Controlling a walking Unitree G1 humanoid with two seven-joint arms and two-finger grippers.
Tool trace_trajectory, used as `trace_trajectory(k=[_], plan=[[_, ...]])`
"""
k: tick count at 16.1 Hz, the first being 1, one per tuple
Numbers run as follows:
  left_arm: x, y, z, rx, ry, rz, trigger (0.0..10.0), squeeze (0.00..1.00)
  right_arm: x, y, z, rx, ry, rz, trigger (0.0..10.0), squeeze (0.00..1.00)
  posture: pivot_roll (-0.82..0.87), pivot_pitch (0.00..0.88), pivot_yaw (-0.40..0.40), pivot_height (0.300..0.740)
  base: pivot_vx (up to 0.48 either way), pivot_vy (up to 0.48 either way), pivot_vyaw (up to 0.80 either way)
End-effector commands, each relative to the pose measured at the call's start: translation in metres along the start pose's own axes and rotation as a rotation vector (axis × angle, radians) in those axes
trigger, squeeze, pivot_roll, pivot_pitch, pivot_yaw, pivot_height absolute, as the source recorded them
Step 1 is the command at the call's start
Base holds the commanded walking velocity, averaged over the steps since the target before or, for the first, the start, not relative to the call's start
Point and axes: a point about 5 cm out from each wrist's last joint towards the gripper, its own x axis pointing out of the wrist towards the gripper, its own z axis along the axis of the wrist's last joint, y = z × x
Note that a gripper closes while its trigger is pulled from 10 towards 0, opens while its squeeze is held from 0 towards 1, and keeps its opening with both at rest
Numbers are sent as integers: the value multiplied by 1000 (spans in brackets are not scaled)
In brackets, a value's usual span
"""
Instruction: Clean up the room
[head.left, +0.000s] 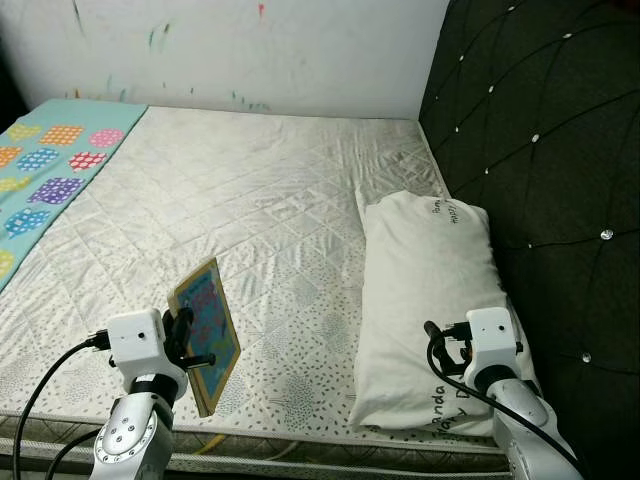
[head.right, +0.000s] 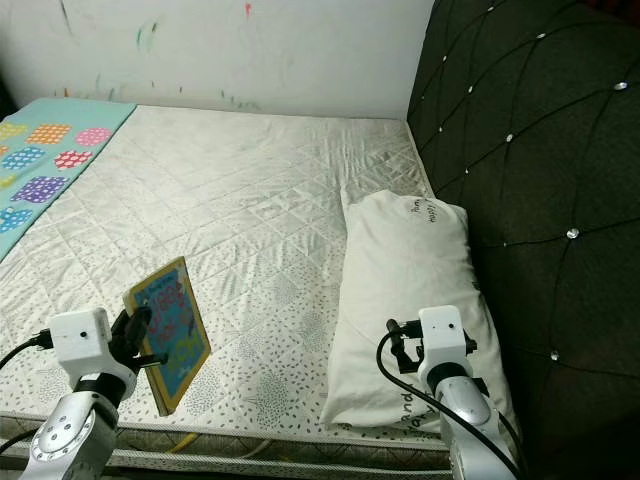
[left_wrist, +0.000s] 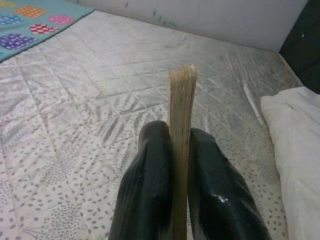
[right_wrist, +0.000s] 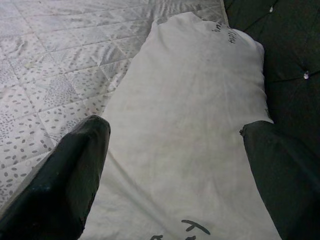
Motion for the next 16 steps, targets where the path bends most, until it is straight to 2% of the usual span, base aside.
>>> trace_trajectory(k=[1, 6, 8, 10, 16], plan=[[3, -1, 8, 17, -43, -3, 10000, 0, 1, -2, 5, 13, -16, -3, 10000, 0, -69, 0, -22, 740, 0, 0, 0], [3, -1, 8, 20, -47, 4, 10000, 0, 1, -1, 6, 29, -16, 15, 10000, 0, -70, 0, -25, 740, 0, 0, 0], [4, -1, 8, 19, -48, 5, 10000, 0, 1, 1, 9, 55, -27, 28, 10000, 0, -71, 0, -25, 740, 0, 0, 0], [4, -2, 8, 17, -51, 6, 10000, 0, 2, 4, 11, 131, -27, 31, 10000, 0, -71, 0, -25, 740, 0, 0, 0], [4, -3, 8, 15, -52, 7, 10000, 0, 1, 8, 13, 168, -31, 62, 10000, 0, -71, 0, -28, 740, 0, 0, 0]])
